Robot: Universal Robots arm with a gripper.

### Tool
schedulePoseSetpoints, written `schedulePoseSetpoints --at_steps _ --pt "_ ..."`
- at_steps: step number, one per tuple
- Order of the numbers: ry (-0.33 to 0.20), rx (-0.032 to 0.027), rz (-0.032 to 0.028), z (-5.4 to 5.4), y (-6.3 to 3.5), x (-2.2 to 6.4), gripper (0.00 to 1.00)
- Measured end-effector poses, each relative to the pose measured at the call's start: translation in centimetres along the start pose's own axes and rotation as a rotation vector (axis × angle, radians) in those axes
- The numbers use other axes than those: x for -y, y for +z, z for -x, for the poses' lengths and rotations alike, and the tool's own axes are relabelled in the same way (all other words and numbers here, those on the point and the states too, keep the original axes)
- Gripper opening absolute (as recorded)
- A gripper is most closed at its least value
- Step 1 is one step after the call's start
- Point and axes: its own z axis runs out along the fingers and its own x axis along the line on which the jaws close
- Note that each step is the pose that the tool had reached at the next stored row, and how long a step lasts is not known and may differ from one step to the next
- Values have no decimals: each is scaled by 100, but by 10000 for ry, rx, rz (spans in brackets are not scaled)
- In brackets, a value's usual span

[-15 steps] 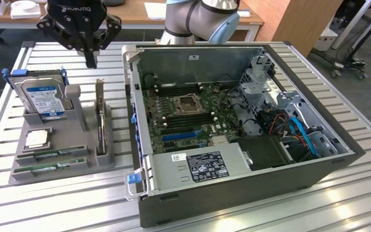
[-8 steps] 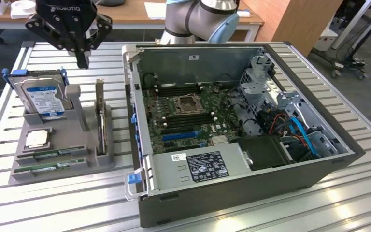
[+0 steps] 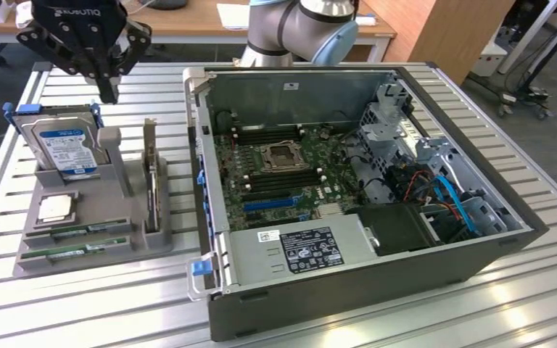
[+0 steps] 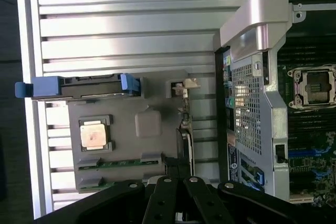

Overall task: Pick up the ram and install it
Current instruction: 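Reach for the ram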

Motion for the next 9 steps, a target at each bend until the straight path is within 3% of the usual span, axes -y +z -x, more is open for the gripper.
schedulePoseSetpoints --at_steps 9 --pt "0 -1 0 -200 -6 15 10"
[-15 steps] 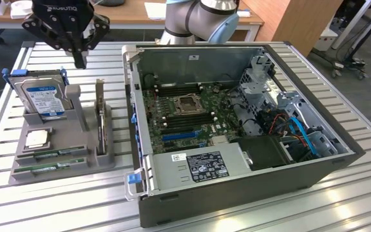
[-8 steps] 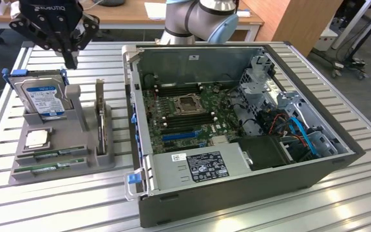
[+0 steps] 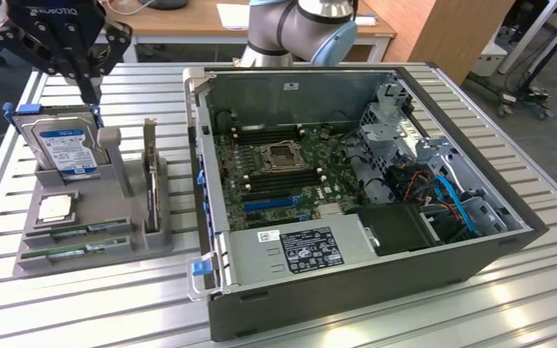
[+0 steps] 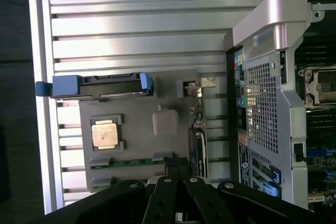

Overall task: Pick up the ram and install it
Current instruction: 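Reach for the ram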

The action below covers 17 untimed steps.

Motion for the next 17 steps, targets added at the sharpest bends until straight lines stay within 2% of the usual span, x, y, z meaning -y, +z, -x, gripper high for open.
schedulePoseSetpoints --at_steps 13,17 --pt "0 1 0 -289 -7 22 10" --pt "-1 1 0 -330 -8 25 10"
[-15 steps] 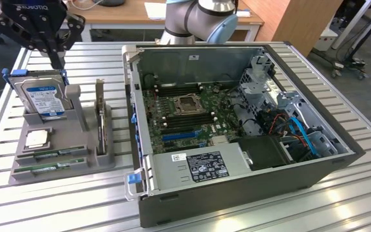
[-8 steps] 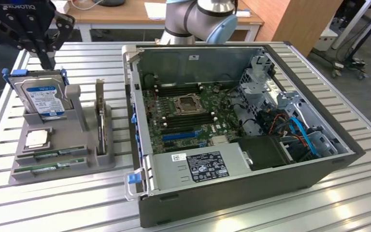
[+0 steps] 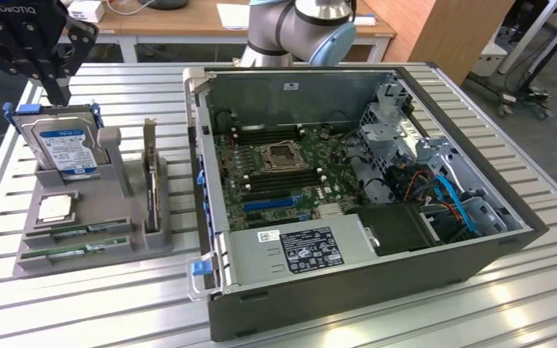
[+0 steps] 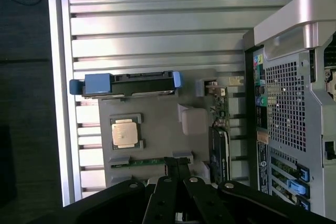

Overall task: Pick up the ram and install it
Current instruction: 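Reach for the ram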

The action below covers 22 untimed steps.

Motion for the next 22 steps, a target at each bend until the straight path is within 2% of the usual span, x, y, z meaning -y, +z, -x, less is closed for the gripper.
schedulePoseSetpoints --at_steps 11,22 --pt "2 -1 0 -3 0 3 10" --pt "2 -1 0 10 -7 162 10"
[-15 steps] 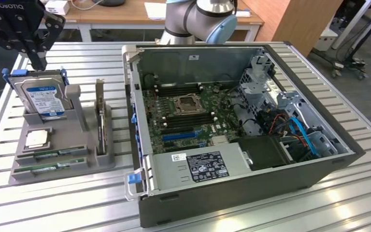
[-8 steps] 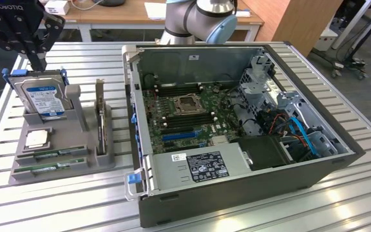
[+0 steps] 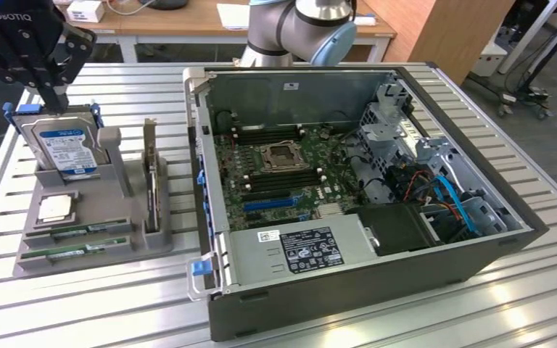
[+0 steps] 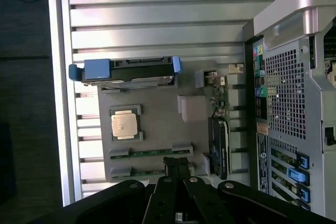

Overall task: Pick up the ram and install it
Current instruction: 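Reach for the ram, then pick up the ram and move it above insertion slot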

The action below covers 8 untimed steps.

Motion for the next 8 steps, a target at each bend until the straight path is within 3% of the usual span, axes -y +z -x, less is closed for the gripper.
schedulePoseSetpoints --at_steps 8 --pt "0 0 0 2 -1 27 10"
